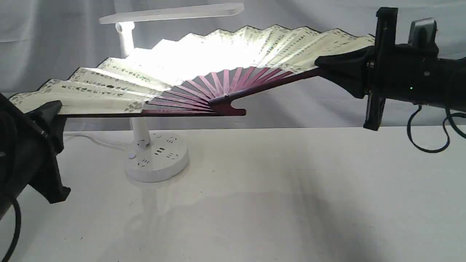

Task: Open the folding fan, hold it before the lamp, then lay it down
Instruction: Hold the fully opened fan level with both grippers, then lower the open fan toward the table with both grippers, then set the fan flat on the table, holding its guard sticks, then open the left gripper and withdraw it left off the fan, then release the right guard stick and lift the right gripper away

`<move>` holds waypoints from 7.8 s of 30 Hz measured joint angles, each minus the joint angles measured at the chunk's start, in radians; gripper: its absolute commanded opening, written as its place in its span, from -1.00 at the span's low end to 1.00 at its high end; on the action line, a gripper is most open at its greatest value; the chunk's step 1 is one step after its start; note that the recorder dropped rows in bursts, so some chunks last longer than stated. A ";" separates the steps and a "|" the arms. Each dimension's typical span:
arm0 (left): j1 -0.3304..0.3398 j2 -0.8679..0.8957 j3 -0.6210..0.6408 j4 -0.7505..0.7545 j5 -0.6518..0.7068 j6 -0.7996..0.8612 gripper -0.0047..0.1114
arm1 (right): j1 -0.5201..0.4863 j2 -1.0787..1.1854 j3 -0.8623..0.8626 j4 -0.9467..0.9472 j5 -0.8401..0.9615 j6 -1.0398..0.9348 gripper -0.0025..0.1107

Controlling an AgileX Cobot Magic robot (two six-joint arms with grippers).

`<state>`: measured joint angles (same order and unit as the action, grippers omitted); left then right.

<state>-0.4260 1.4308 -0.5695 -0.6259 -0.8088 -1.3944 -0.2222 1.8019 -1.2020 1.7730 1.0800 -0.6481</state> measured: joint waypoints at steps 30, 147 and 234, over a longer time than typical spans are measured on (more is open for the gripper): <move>-0.118 0.154 0.022 0.041 0.134 -0.056 -0.92 | -0.172 -0.002 0.347 -0.003 -0.004 -0.145 -0.96; -0.029 0.765 -0.477 0.881 0.145 -0.464 -0.13 | -0.482 0.086 0.342 -0.423 -0.248 -0.001 0.01; 0.402 0.087 -0.492 0.710 1.708 1.413 -0.92 | 0.011 -0.218 0.171 -1.803 -0.258 0.493 -0.96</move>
<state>-0.0245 1.5177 -1.0614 0.0837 0.8993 0.0190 -0.2117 1.5836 -1.0307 -0.0298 0.8222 -0.1551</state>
